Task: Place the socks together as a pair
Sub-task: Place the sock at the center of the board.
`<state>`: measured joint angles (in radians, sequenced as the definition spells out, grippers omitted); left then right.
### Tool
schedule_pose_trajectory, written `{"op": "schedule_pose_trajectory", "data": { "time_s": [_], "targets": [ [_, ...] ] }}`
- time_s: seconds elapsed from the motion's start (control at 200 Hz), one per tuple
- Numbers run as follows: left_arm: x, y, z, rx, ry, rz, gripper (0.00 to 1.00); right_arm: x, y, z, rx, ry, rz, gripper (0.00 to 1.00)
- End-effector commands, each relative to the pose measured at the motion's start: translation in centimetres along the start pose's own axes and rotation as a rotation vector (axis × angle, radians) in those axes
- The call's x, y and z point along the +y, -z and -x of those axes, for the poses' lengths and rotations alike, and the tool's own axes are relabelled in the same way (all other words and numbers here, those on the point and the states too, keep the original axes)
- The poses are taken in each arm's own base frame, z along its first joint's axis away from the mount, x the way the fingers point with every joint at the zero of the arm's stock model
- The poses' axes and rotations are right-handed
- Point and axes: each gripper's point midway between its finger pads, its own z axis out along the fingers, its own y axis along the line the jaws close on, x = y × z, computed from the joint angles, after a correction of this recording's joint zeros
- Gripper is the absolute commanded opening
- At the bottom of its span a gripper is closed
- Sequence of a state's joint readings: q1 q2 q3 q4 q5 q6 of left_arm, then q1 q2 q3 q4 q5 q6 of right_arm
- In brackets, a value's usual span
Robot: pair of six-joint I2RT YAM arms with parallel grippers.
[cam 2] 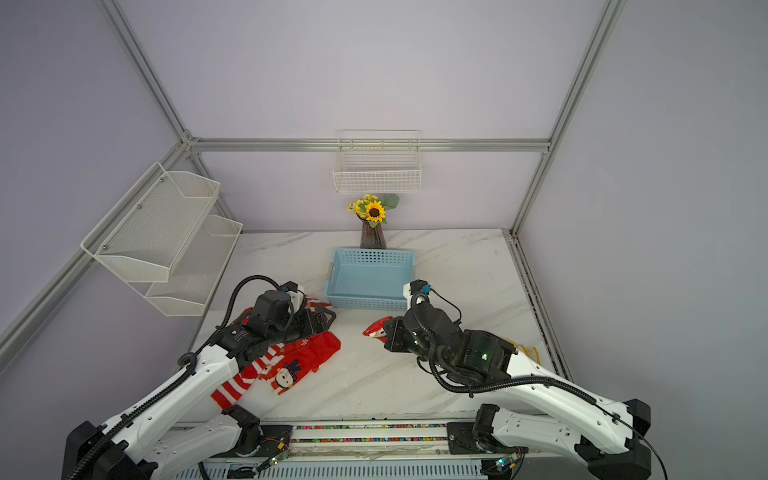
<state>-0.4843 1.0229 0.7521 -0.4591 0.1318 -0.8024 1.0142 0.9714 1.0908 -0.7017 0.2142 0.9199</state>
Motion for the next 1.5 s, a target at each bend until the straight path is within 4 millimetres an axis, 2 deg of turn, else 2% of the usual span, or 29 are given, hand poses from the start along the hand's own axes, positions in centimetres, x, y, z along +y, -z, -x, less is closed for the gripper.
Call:
{"op": "schedule_pose_trajectory", "data": {
  "time_s": [0.0,0.125,0.315,0.35,0.445,0.495,0.53,0.595,0.67,0.82,0.93,1.01,1.11,1.215,1.495],
  "targets": [
    [-2.4,1.1,2.5,-0.098,-0.039,-0.059,0.97,-1.2,-0.9,-1.3,0.102,0.025,-0.06,0.0],
    [-1.6,0.9,2.1,-0.104,-0.028,-0.033,0.97,-0.8,-5.3,-2.8,0.206,0.087,-0.04,0.0],
    [1.0,1.1,2.1,-0.186,0.023,0.041,0.97,-0.3,-15.7,-4.6,0.307,0.084,0.032,0.0],
    [1.4,1.3,2.1,-0.195,0.024,0.052,0.97,-0.4,-17.3,-4.8,0.32,0.089,0.016,0.22],
    [2.3,1.5,1.9,-0.217,0.037,0.073,0.97,0.2,-19.8,-4.5,0.315,0.104,0.017,0.66],
    [2.6,1.6,1.6,-0.214,0.037,0.08,0.97,0.6,-19.9,-4.2,0.301,0.103,0.029,0.76],
    [2.7,1.6,1.5,-0.209,0.037,0.084,0.97,0.6,-19.6,-4.0,0.293,0.098,0.029,0.77],
    [2.9,1.4,1.2,-0.195,0.028,0.088,0.97,-0.5,-18.3,-3.1,0.232,0.102,-0.02,0.77],
    [2.6,0.8,0.6,-0.156,0.009,0.074,0.97,-2.7,-16.3,-2.5,0.166,0.101,-0.089,0.77],
    [1.6,-1.2,-1.0,-0.027,-0.02,0.035,0.94,-7.3,-12.4,-3.2,0.122,0.072,-0.2,0.77],
    [1.2,-2.7,-2.1,0.046,-0.028,0.031,0.88,-11.1,-10.9,-4.2,0.094,-0.001,-0.289,0.73],
    [0.5,-3.5,-2.7,0.08,-0.043,0.023,0.83,-12.8,-10.1,-4.6,0.071,-0.037,-0.316,0.7],
    [0.1,-4.6,-3.2,0.085,-0.075,0.026,0.75,-14.0,-10.3,-4.9,0.056,-0.038,-0.329,0.69],
    [0.2,-5.8,-3.7,0.105,-0.104,0.047,0.68,-13.9,-11.6,-5.1,0.073,-0.003,-0.309,0.7],
    [1.4,-8.1,-3.6,0.104,-0.129,0.136,0.64,-14.4,-13.8,-4.9,0.062,0.034,-0.28,0.7]
  ]
}}
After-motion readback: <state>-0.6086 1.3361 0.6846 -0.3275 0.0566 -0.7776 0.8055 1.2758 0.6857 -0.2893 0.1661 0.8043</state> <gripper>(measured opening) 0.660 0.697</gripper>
